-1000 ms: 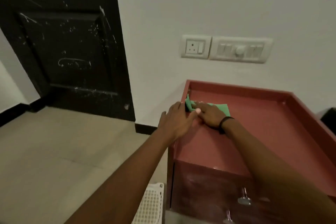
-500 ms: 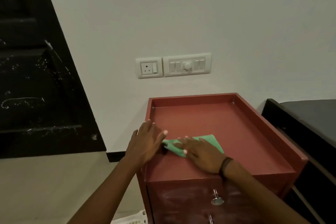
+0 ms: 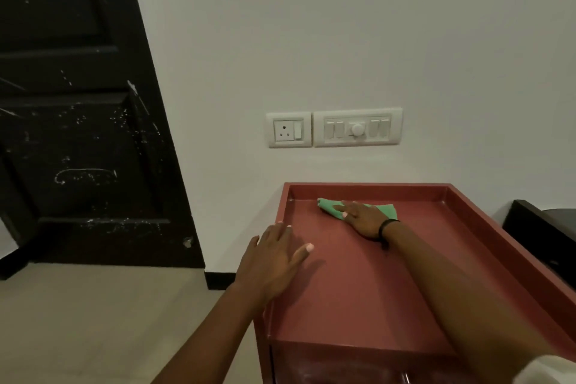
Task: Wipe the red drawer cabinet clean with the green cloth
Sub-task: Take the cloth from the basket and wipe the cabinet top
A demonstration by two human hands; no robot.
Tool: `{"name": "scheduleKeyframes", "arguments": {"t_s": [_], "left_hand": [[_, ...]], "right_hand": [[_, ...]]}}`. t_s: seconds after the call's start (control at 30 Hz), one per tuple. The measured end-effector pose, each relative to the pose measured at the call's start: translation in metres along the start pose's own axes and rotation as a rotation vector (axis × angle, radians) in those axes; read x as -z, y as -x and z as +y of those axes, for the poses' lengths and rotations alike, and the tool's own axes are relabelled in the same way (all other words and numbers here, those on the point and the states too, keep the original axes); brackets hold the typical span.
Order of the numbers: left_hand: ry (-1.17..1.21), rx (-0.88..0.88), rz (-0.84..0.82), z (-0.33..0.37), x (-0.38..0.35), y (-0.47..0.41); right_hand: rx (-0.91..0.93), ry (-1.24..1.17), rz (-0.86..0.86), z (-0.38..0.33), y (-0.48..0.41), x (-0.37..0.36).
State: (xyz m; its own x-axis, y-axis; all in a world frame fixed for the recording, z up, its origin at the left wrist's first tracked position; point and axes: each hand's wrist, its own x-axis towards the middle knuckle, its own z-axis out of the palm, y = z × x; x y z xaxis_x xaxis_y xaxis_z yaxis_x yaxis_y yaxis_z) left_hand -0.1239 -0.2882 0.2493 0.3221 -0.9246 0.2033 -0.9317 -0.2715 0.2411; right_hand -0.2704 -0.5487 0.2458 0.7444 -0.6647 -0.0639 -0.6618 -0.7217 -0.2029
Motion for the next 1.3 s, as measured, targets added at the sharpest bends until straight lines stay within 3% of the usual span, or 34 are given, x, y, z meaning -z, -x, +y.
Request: {"name": "scheduleKeyframes", "arguments": {"t_s": [0.23,0.37,0.47,0.6,0.8,1.0,1.3], "left_hand": [[-0.08,-0.068,-0.016,0.005,0.006,0.0],[-0.233,-0.226,0.001,0.012,0.01,-0.001],[-0.344,-0.353,-0.077,0.026,0.01,0.0],[-0.246,-0.361,-0.132,0.035,0.008,-0.002],[-0.176,-0.392,-0.194,0.049,-0.003,-0.006],[0.036,-0.225,-0.205,0.075,-0.055,-0.008],[0.014,-0.209,-0.193,0.069,-0.064,-0.011]], "right_hand": [[0.113,-0.063,0.038,-0.024,0.11,-0.03],[0.14,-0.074,0.098,-0.047,0.195,-0.051],[0.149,-0.116,0.15,-0.06,0.251,-0.06],[0.08,-0.101,0.188,-0.052,0.284,-0.062],[-0.068,-0.028,0.193,-0.008,0.221,-0.037],[-0.172,0.119,0.217,0.047,0.113,-0.005],[-0.302,-0.051,0.192,0.106,0.033,0.032]]}}
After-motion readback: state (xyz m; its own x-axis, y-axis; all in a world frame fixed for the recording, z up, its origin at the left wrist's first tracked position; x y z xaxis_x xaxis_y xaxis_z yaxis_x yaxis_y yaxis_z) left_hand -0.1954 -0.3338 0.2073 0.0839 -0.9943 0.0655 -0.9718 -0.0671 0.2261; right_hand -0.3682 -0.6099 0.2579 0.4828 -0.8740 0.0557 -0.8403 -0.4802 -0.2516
